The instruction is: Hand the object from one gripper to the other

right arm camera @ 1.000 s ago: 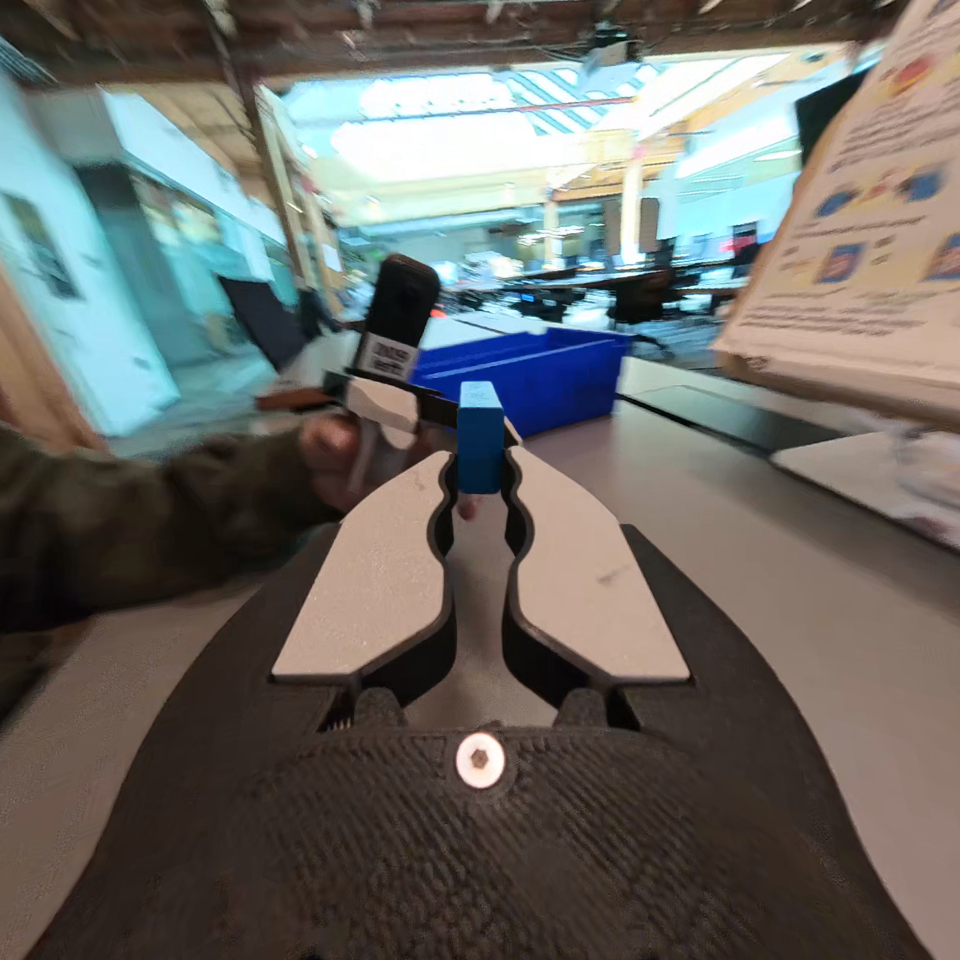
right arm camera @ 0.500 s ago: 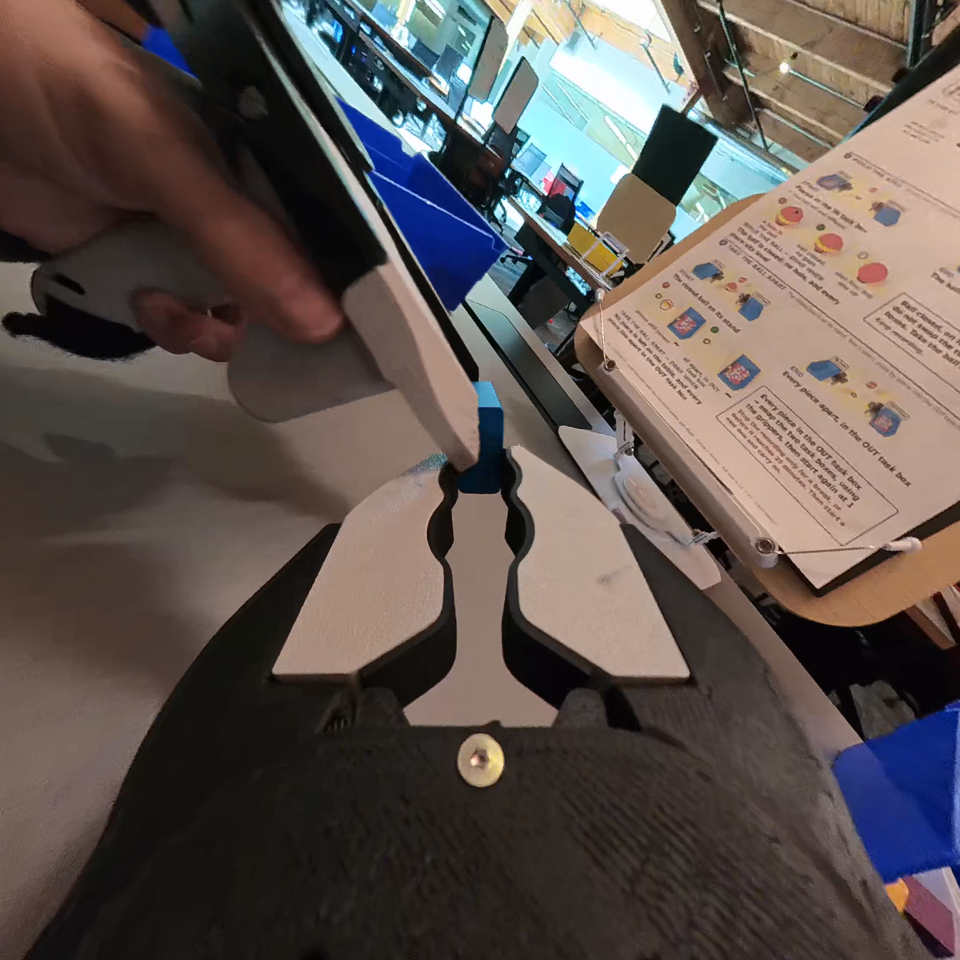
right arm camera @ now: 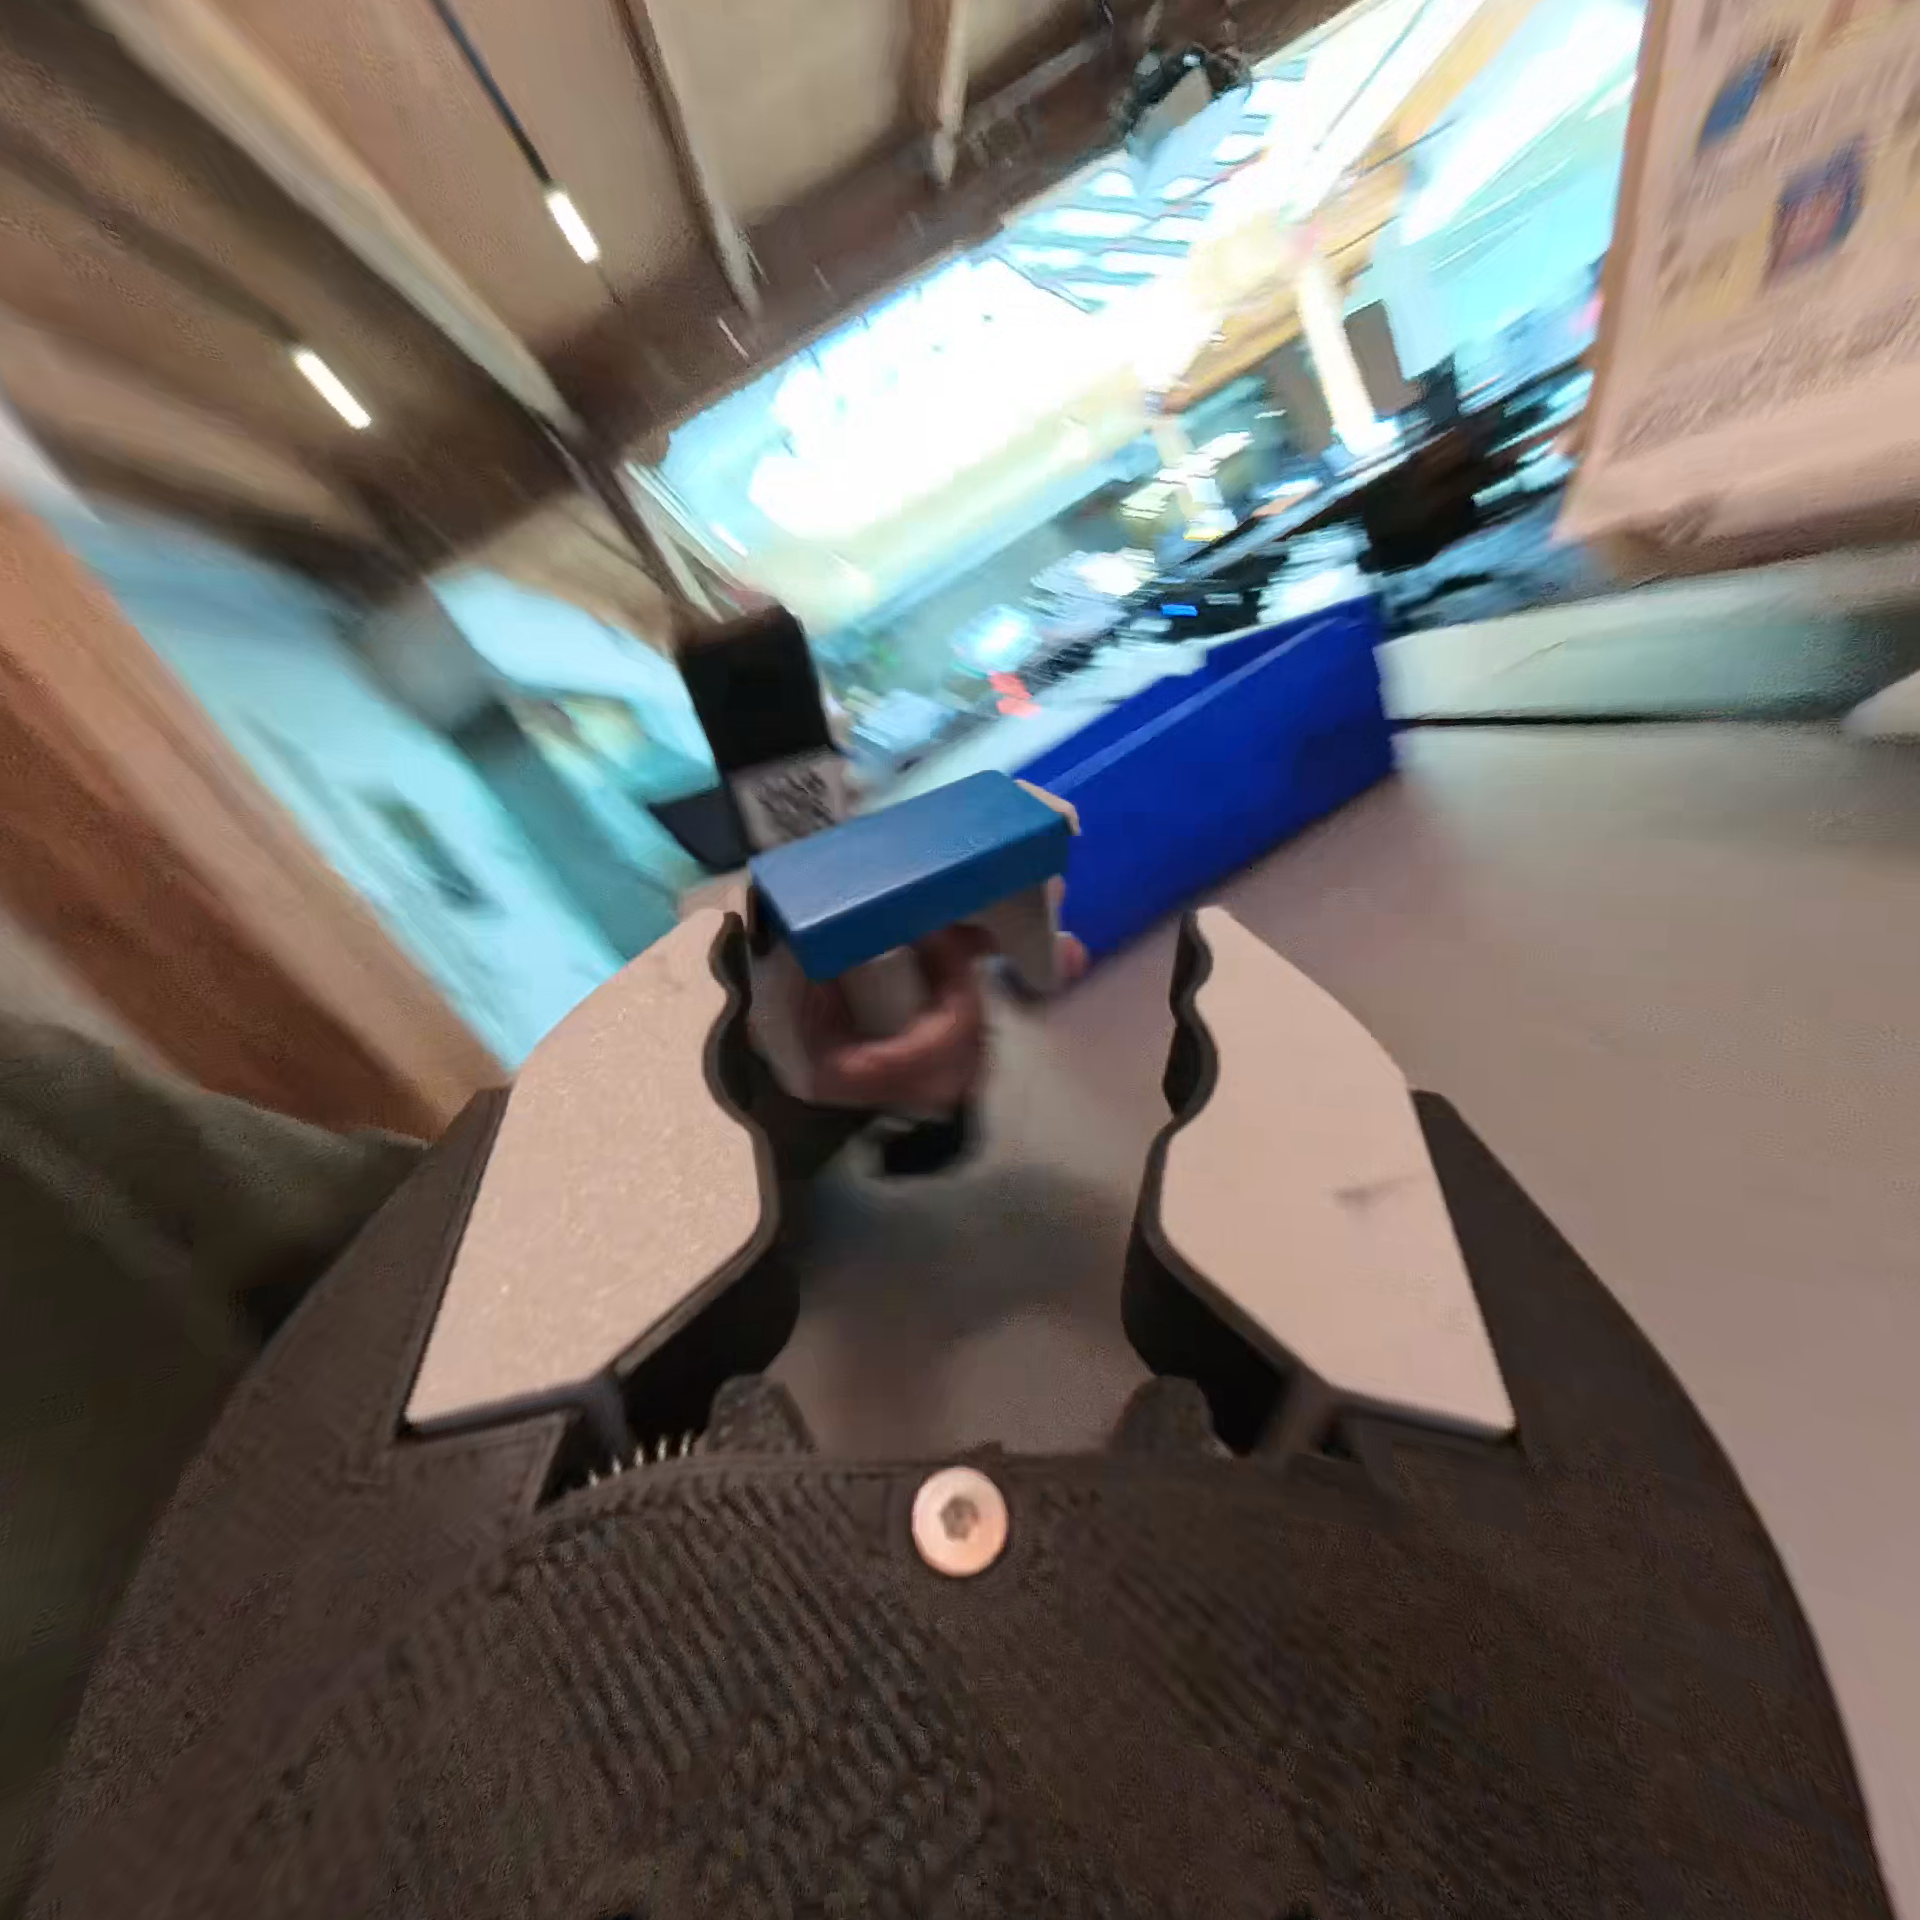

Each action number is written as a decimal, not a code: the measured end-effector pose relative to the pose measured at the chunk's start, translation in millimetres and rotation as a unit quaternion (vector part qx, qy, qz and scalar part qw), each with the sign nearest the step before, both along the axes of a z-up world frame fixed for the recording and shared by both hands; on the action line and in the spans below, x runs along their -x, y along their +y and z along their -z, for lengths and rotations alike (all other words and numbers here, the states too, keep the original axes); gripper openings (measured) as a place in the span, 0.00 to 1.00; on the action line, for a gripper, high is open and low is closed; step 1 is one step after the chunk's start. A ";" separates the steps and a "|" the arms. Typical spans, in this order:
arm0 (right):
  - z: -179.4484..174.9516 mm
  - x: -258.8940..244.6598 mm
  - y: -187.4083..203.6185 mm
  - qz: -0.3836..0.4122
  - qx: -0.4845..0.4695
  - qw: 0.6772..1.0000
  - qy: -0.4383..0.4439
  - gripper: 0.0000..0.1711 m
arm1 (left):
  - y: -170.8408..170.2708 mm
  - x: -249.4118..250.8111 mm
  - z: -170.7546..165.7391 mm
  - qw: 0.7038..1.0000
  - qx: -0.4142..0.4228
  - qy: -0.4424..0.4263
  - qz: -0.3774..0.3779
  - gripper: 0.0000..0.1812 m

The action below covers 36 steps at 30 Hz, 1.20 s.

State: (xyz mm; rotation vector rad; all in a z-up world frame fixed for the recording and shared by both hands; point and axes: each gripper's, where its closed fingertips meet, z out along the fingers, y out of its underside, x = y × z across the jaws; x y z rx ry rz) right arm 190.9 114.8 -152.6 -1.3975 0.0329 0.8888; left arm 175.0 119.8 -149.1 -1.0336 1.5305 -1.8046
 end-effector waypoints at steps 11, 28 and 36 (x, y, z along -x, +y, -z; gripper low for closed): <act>-13.6 59.9 -25.0 -0.323 0.057 0.898 0.293 0.13 | -25.4 22.2 -5.8 0.971 -0.157 -0.176 0.028 0.38; 39.9 8.7 1.6 0.019 0.093 0.962 -0.255 0.09 | -6.6 -7.8 25.9 0.997 0.019 0.075 0.000 0.37; 34.9 45.9 -7.6 -0.095 0.053 0.975 -0.194 0.09 | -19.4 12.2 13.2 0.996 0.011 0.026 0.086 0.09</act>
